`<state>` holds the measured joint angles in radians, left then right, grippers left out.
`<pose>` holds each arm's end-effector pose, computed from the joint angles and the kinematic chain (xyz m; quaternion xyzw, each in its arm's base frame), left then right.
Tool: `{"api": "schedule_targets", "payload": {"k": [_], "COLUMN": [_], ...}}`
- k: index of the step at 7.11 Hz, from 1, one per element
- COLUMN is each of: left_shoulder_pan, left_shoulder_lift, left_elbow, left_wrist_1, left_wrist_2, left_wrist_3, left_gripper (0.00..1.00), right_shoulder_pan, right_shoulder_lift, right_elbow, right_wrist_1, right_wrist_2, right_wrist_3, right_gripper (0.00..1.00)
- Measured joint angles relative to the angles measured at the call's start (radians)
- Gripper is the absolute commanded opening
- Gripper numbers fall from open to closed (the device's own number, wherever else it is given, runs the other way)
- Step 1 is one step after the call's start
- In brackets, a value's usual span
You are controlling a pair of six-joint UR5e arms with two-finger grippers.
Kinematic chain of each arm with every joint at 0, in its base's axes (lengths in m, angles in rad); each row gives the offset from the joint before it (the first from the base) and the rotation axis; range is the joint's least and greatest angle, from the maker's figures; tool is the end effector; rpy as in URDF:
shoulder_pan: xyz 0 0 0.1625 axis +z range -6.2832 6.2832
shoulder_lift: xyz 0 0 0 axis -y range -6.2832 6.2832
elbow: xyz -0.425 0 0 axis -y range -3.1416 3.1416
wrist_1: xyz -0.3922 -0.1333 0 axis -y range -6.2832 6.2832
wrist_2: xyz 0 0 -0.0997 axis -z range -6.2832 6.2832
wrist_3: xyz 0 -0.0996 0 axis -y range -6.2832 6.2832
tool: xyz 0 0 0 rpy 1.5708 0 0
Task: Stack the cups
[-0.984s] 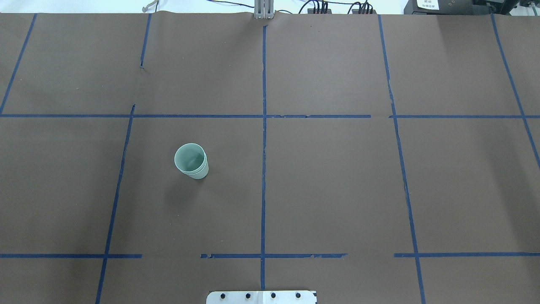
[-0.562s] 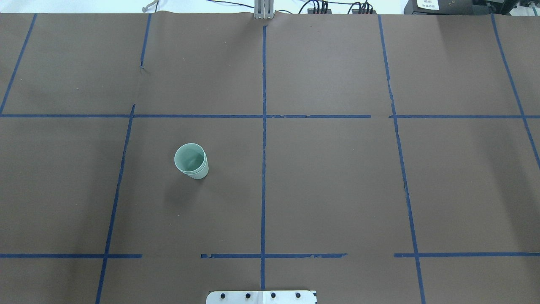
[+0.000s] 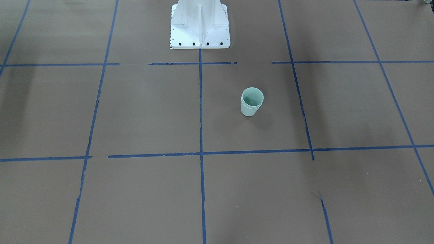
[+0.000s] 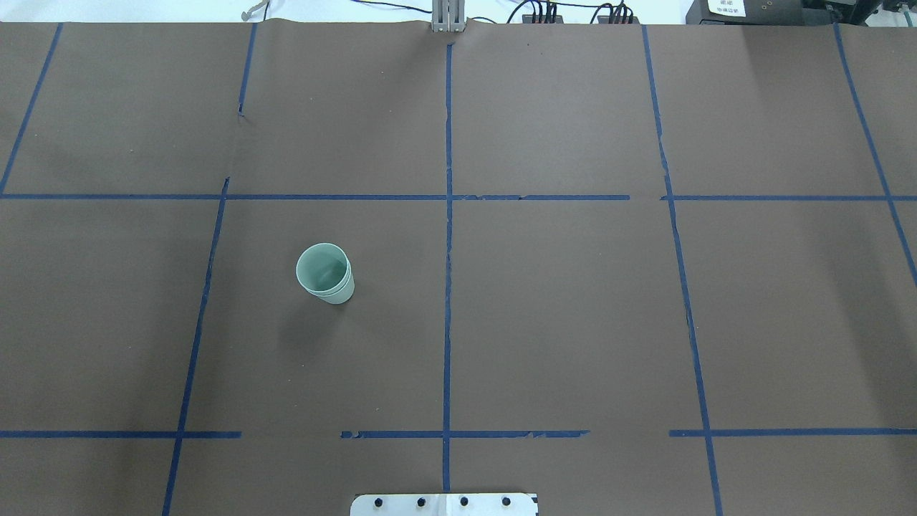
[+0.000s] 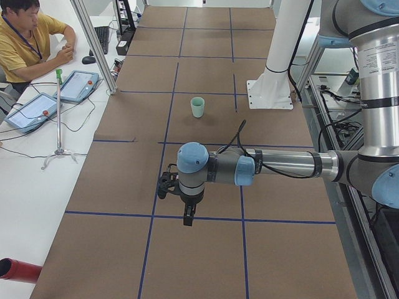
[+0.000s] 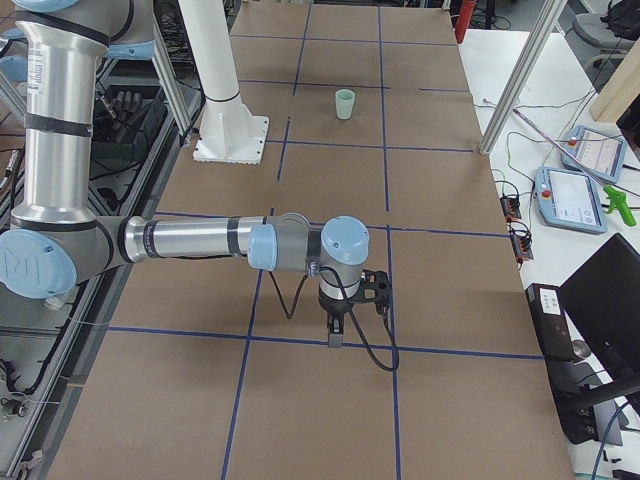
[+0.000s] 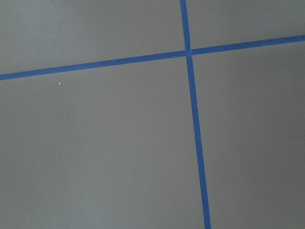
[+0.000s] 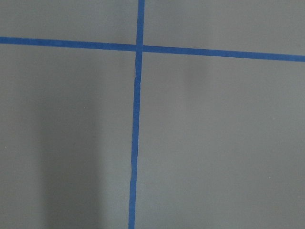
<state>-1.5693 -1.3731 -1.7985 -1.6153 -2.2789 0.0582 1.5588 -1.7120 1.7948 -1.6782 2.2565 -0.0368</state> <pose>-0.0679 -0.4137 0.6355 0.0447 0.3453 0.0409 0.9365 0.0651 -0.4296 0.6304 -0.0074 -0.3363 -0.0188 0.9415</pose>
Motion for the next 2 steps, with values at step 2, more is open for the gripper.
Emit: {"api": "schedule_targets", "payload": {"k": [2], "left_shoulder_pan": [0.000], "left_shoulder_lift": [0.001], "left_elbow": [-0.007], "left_wrist_1": [0.000], "left_wrist_2": [-0.004], "left_wrist_3": [0.000], "left_gripper": [1.00], "right_shoulder_pan": [0.000], "right_shoulder_lift": [0.000], "right_elbow": [0.000], "right_wrist_1": [0.000], "right_wrist_2": [0.000], "right_wrist_3": [0.000], "right_gripper": [1.00]}}
